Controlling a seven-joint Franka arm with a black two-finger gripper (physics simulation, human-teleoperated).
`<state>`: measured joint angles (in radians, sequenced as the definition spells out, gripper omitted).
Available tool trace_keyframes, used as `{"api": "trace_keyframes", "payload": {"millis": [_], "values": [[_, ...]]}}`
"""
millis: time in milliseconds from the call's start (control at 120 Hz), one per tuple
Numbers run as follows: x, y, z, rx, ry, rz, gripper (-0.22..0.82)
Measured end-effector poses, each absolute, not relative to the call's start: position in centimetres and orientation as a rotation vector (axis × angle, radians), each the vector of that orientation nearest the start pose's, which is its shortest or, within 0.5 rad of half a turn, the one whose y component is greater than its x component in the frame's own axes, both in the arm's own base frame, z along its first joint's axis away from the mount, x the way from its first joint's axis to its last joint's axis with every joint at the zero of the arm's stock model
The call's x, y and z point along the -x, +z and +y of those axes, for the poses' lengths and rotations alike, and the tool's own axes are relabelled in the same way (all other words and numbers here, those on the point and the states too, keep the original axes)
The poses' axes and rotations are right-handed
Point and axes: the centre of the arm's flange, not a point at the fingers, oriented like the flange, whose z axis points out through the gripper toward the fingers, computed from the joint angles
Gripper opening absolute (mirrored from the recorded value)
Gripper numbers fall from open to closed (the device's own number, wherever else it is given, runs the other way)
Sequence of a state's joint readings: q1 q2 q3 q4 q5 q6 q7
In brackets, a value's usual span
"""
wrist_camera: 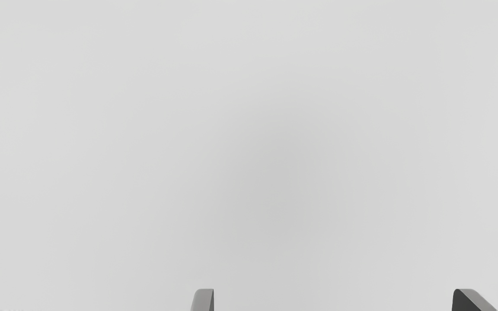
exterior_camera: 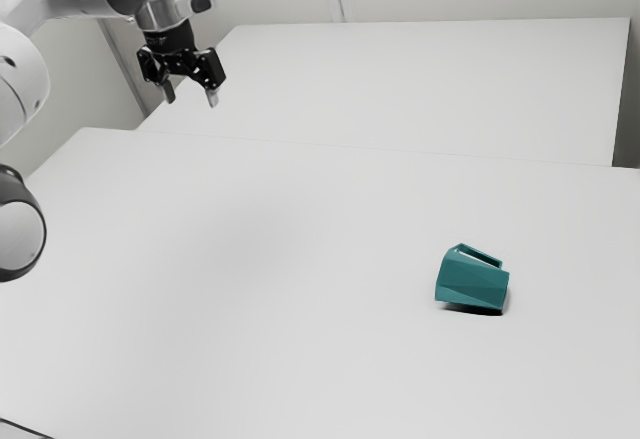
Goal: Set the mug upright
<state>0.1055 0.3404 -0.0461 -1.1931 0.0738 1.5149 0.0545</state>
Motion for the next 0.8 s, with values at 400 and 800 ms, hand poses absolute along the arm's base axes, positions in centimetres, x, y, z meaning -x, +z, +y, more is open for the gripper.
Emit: {"api": "trace_keyframes", "payload": {"millis": [400,800], "values": [[-60.5,54.7,-0.3,3.285,0.135,0.046,0.6],[-56.2,42.1,-10.0,3.812,0.148,-0.283,0.6]]}}
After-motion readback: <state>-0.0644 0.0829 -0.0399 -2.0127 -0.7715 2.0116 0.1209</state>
